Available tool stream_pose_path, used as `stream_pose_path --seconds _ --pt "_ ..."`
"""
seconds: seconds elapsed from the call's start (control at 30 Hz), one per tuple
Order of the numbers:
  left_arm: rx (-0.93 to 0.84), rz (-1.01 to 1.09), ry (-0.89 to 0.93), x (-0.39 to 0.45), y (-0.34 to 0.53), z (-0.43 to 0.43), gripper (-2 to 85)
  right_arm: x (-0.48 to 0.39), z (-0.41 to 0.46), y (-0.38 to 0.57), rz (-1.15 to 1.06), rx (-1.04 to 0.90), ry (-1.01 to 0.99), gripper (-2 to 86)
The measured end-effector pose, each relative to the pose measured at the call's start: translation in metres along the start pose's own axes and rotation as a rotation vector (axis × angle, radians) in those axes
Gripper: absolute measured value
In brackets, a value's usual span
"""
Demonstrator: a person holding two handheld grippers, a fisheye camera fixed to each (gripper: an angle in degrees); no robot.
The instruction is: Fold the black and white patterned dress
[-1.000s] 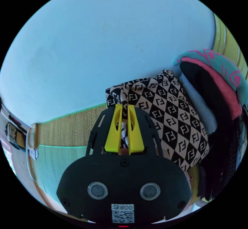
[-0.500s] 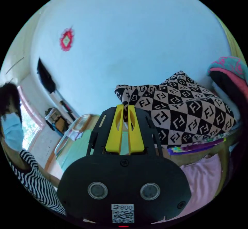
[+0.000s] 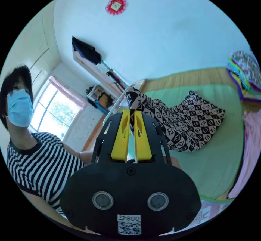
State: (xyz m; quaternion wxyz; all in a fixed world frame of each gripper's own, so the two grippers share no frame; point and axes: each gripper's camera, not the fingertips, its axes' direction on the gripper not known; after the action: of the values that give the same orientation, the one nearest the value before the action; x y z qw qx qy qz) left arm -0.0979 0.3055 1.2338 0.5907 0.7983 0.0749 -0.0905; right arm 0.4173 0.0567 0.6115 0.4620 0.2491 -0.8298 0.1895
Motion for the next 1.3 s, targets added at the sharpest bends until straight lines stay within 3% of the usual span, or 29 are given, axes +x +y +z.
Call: stream_pose_path --seconds 0.1,0.3,0.63,1.03,1.13,1.3 --pt "0.078 -0.022 -0.072 0.037 0.027 -0.054 7.9 -0.029 0.005 0.052 0.073 -0.045 -0.129 2.0" --pt "0.085 -0.126 -0.092 0.077 0.065 -0.102 10.2 -0.09 -0.019 0.114 0.107 -0.058 -0.158 2.1" --pt "0.072 -0.356 0.067 0.091 0.069 -0.073 11.8 -0.16 -0.101 0.167 0.106 0.001 -0.07 2.1" --pt "-0.078 -0.398 -0.09 0.137 0.034 -0.026 8.9 -0.197 -0.189 0.203 0.162 0.091 -0.042 2.0" --pt "-0.059 -0.378 -0.071 0.155 0.03 -0.018 9.2 -0.204 -0.206 0.204 0.17 0.101 -0.03 2.0" --pt "-0.067 -0.405 -0.184 0.177 0.039 -0.022 11.9 -0.207 -0.242 0.205 0.191 0.143 -0.048 2.0"
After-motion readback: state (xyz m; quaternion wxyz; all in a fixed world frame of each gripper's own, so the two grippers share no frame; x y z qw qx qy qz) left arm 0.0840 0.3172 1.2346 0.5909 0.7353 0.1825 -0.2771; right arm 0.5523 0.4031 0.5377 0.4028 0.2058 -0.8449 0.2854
